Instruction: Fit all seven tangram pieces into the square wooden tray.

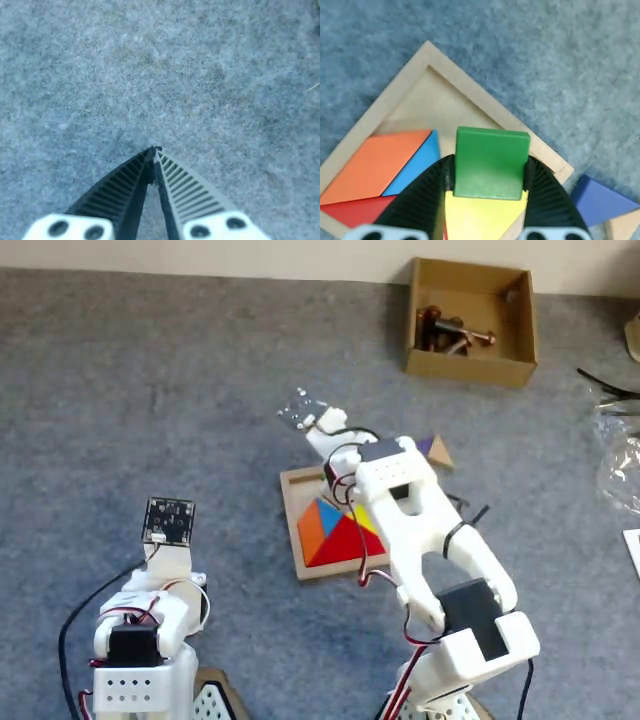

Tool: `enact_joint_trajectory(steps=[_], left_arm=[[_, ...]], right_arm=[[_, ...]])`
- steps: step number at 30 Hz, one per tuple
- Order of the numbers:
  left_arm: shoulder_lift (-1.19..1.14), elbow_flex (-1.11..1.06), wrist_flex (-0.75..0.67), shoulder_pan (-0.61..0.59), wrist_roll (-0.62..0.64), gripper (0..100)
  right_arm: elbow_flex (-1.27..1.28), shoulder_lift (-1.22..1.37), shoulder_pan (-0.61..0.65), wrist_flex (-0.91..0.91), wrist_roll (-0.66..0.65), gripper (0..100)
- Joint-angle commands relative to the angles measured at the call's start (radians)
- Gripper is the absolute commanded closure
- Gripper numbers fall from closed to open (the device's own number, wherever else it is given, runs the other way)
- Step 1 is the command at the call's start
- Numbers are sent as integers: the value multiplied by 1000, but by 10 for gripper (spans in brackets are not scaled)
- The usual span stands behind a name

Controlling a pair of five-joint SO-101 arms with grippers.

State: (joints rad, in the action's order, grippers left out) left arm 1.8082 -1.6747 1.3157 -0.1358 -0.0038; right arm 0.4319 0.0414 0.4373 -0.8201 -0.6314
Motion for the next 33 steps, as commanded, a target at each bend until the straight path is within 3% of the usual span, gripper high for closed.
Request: enact_joint_trajectory(steps=[1, 9, 33], left_arm=[[13, -22, 5, -13, 5, 993], [13, -22, 5, -13, 5, 993], [13, -22, 5, -13, 5, 993]], right_arm=[[24, -61, 15, 31, -3, 887], [133, -61, 25, 122, -3, 883], [147, -68, 65, 117, -3, 821]])
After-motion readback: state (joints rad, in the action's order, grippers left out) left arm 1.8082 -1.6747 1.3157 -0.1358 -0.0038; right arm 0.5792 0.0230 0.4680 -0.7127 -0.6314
